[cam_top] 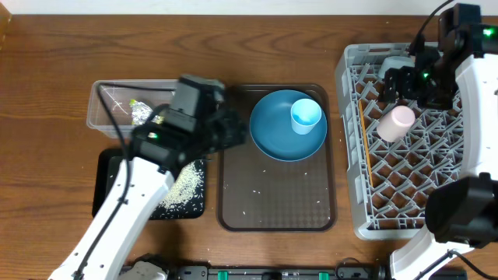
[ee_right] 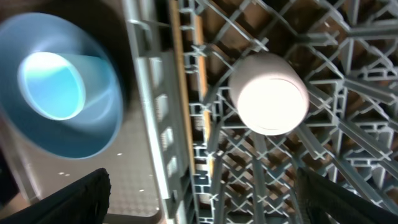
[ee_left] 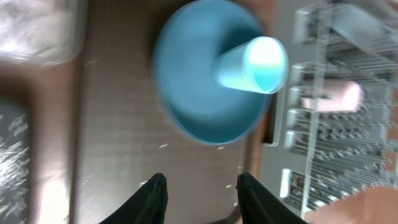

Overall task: Sort waste into correct bins and load items into the dishwasher rack
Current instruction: 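Reach the left gripper to the light-blue cup on the blue plate and grasp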

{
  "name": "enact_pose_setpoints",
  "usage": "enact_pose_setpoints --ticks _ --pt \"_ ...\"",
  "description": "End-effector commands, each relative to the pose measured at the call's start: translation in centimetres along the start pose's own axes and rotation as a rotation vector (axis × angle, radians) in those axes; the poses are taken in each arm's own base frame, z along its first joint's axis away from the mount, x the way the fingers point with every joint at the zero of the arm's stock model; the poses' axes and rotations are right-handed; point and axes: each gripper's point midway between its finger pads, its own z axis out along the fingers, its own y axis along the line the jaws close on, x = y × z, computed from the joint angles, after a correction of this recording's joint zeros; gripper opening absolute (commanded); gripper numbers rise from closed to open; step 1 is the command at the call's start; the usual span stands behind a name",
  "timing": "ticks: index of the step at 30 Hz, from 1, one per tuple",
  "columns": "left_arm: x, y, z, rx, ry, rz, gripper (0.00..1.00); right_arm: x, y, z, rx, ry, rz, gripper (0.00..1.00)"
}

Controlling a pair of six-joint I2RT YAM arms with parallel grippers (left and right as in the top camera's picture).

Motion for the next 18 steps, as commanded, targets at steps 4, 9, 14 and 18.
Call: enact_pose_setpoints --ticks 4,9,14,18 --pt "0.0 -4.5 4.1 0.000 -0.094 0.150 0.56 0.5 1.8 -3.0 -0.049 -0.067 -0.057 0.94" --pt "0.1 -5.8 9.1 -0.024 -0.132 0.204 0.59 1.3 1.8 -3.0 -0.050 -0.038 -0.051 0.93" --pt "0.3 -4.6 14.4 -0.066 -0.118 0.182 0.60 1.3 1.7 -2.9 -0.050 -0.036 -0.050 0.92" --pt "0.5 -3.8 17.1 -0.077 -0.107 0.163 0.60 1.4 1.8 -2.9 -0.050 -0.030 -0.050 0.92"
